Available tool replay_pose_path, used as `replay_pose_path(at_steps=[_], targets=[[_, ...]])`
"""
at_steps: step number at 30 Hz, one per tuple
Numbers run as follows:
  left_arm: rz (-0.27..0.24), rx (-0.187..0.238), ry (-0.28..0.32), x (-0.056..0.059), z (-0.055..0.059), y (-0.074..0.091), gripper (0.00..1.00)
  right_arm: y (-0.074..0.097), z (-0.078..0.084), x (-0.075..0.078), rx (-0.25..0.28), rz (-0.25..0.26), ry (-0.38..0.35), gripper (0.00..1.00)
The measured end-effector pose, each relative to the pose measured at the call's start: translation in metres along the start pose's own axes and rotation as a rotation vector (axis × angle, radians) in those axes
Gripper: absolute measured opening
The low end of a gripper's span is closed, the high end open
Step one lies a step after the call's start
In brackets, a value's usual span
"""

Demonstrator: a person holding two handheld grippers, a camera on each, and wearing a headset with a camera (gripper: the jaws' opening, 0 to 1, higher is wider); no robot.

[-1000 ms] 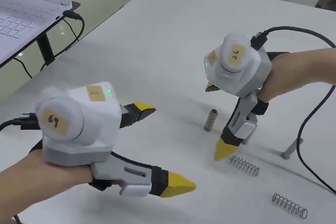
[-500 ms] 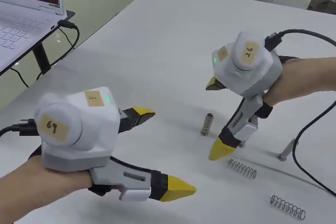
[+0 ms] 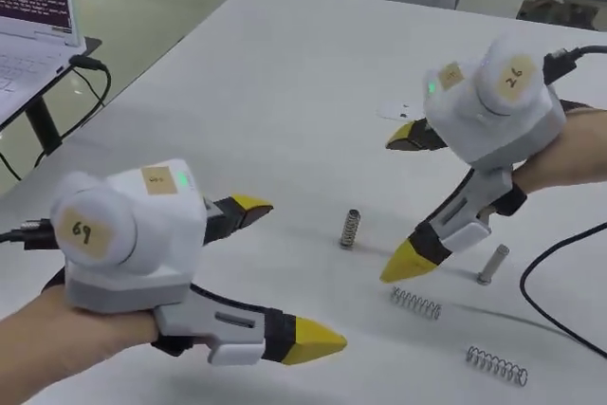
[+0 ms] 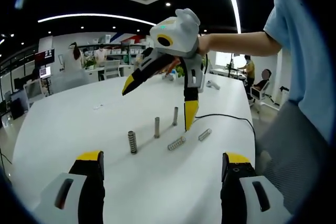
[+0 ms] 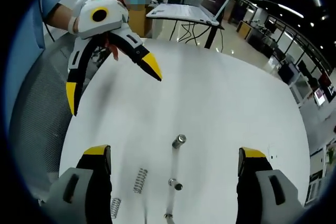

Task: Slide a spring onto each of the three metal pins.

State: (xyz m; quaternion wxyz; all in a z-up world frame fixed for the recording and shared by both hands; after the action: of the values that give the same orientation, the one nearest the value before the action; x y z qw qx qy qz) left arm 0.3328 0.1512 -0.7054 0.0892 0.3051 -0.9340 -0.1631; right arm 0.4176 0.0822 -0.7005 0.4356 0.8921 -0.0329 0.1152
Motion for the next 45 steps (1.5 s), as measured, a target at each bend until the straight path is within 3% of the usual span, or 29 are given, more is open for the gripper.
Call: replay_pose_path(at_steps=[5,21,35,45], targets=[[0.016,-0.002,-0.012,0.002,-0.003,-0.005,0.90,0.015,0.017,-0.001,0.013,0.065,-0.037,1.00],[0.096,-0.015,-0.031,0.019,-0.008,-0.027,0.89,0.058,0.080,-0.027,0.009,0.163,-0.238,0.98],[0.182,-0.042,-0.063,0.026,-0.010,-0.049,0.87,0.084,0.121,-0.064,0.045,0.245,-0.430,0.96],[0.217,-0.071,-0.077,0.028,-0.003,-0.055,0.86,0.101,0.138,-0.077,0.059,0.295,-0.519,0.95]])
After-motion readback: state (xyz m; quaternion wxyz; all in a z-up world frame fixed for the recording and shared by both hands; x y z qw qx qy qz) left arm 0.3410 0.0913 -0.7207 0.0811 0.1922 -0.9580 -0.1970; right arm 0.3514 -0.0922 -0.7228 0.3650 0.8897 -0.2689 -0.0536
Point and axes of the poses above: the centre of the closed fingertips' face, and the gripper's own axes: y roughly backward along the fingers, x roughly to its right, z roughly out of its underside, the point moved 2 cm from there along y, roughly backward along the fingers, and after that the axes turned 6 degrees about z, right-handed, at the moved point
